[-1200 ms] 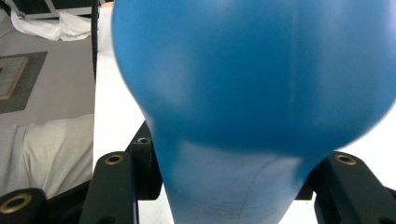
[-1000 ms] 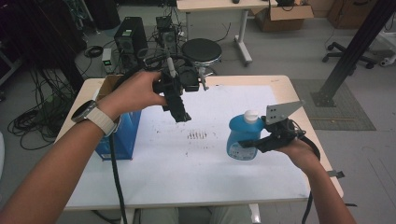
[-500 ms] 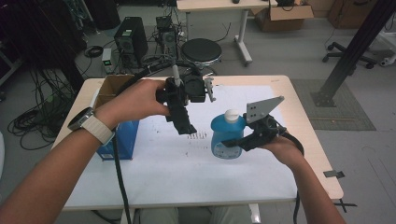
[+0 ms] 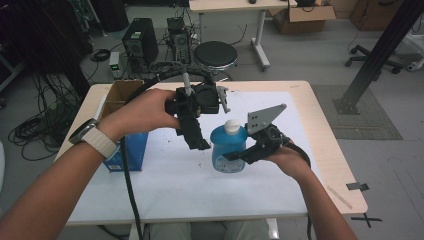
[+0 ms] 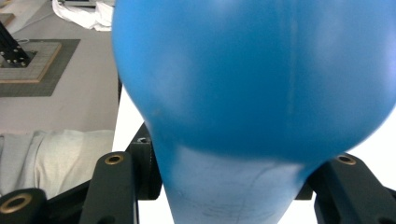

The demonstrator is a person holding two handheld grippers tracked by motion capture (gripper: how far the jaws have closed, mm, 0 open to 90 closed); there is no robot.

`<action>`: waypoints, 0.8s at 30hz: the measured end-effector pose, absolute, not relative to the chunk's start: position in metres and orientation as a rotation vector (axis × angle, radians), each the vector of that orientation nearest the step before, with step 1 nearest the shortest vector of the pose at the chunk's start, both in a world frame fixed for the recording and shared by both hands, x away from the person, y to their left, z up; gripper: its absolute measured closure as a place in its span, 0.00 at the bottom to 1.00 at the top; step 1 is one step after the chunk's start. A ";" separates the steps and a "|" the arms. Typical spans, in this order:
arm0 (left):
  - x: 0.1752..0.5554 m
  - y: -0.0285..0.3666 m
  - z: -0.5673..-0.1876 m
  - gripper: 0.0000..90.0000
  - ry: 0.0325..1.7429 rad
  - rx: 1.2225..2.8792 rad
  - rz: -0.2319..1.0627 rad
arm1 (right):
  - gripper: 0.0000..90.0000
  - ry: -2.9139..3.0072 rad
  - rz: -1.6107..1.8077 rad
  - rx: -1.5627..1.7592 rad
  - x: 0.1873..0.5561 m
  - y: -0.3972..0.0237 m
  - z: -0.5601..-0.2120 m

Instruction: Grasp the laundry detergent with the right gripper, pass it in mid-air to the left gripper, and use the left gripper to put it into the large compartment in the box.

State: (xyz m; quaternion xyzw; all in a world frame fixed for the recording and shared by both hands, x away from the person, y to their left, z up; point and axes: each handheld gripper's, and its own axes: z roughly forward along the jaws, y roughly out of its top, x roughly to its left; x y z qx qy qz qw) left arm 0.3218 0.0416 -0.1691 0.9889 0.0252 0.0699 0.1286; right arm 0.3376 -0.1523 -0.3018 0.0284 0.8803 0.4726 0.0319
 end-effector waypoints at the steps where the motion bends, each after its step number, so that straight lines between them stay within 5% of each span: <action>1: 0.321 0.042 -0.168 0.06 0.071 2.883 0.201 | 0.49 2.714 1.457 0.082 0.338 -0.150 -0.302; 24: 0.314 0.045 -0.174 0.06 0.070 2.910 0.179 | 0.49 2.751 1.479 0.008 0.336 -0.109 -0.306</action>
